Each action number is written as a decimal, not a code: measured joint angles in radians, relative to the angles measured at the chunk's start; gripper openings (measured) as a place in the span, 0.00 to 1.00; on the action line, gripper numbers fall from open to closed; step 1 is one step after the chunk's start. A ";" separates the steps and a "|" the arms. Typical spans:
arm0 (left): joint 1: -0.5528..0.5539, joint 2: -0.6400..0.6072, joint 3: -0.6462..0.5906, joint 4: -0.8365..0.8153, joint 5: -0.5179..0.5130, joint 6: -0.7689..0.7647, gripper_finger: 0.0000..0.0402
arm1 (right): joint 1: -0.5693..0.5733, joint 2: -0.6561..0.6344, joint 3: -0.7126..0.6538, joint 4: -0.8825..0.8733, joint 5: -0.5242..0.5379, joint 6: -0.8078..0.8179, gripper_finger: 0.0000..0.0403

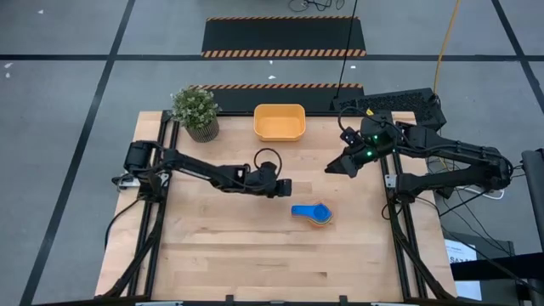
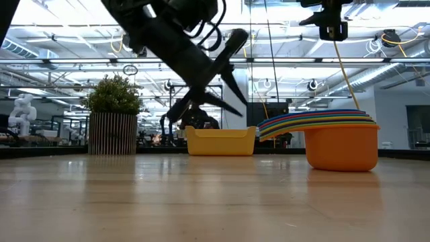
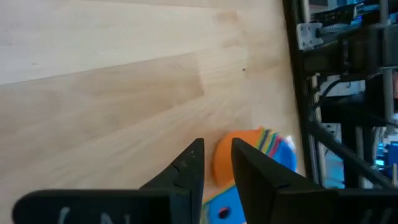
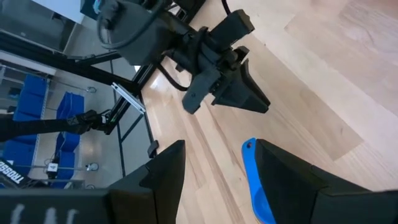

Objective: Nest measuring cups in basket
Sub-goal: Adjust the stacked measuring cups

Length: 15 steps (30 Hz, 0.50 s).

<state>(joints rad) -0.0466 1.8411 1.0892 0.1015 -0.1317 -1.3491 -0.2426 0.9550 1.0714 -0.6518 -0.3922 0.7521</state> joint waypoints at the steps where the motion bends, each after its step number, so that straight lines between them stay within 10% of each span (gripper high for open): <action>1: 0.000 0.000 0.013 -0.017 0.000 -0.009 0.20 | -0.003 0.000 0.000 0.001 -0.001 0.000 0.46; 15: -0.005 0.130 0.037 0.032 0.109 -0.162 0.20 | -0.007 -0.002 0.000 -0.006 -0.002 0.006 0.46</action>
<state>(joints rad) -0.0519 1.9708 1.1259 0.1332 -0.0225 -1.5110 -0.2497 0.9533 1.0714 -0.6581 -0.3939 0.7576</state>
